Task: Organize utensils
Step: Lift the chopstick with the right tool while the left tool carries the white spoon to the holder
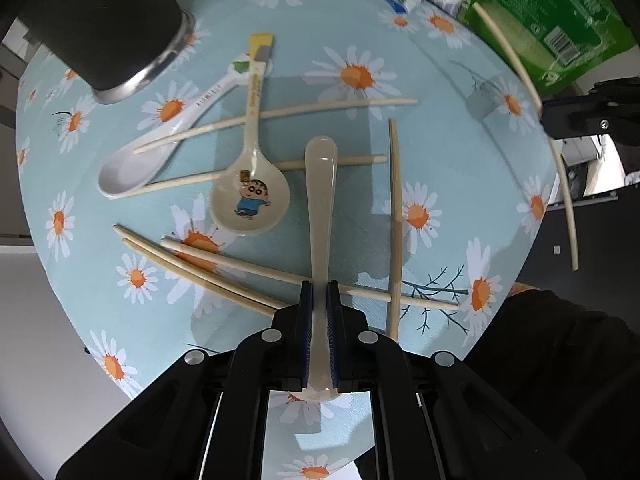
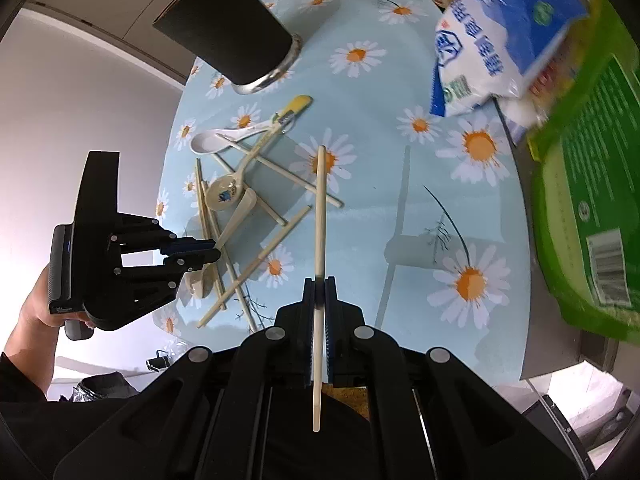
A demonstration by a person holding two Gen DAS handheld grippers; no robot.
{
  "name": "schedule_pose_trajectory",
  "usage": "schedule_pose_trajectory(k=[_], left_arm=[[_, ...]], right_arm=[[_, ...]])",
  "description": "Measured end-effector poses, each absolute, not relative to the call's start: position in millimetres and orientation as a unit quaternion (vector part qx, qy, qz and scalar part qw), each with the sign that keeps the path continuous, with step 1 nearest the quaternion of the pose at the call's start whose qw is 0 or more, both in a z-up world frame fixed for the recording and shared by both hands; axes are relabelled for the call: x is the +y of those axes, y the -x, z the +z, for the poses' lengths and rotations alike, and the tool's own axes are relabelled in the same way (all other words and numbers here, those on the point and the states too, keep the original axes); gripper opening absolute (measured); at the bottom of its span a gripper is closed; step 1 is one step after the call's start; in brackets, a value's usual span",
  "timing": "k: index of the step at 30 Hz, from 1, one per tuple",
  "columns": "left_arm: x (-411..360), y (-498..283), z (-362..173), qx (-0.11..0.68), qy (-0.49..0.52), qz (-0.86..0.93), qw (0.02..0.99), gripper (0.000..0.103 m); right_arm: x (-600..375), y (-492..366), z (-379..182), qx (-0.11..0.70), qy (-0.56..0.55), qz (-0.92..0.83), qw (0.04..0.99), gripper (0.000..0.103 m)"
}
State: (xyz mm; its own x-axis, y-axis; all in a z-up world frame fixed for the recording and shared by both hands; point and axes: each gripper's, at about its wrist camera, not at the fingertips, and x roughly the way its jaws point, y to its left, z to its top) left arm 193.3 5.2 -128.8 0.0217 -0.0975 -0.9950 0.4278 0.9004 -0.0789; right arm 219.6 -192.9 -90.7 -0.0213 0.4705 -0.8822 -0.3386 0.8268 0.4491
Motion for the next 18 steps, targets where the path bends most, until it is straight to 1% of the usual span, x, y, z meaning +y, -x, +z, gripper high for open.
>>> schedule_pose_trajectory(k=[11,18], left_arm=[[55,-173,-83,0.634,-0.029,-0.173,0.753,0.006],[84,-164,-48,0.584,0.025,-0.156,0.796,0.006]], right_arm=[[-141,-232,-73,0.627,-0.018,0.343,0.699,0.005],[-98,-245,-63,0.606,0.006,0.375,0.702,0.006]])
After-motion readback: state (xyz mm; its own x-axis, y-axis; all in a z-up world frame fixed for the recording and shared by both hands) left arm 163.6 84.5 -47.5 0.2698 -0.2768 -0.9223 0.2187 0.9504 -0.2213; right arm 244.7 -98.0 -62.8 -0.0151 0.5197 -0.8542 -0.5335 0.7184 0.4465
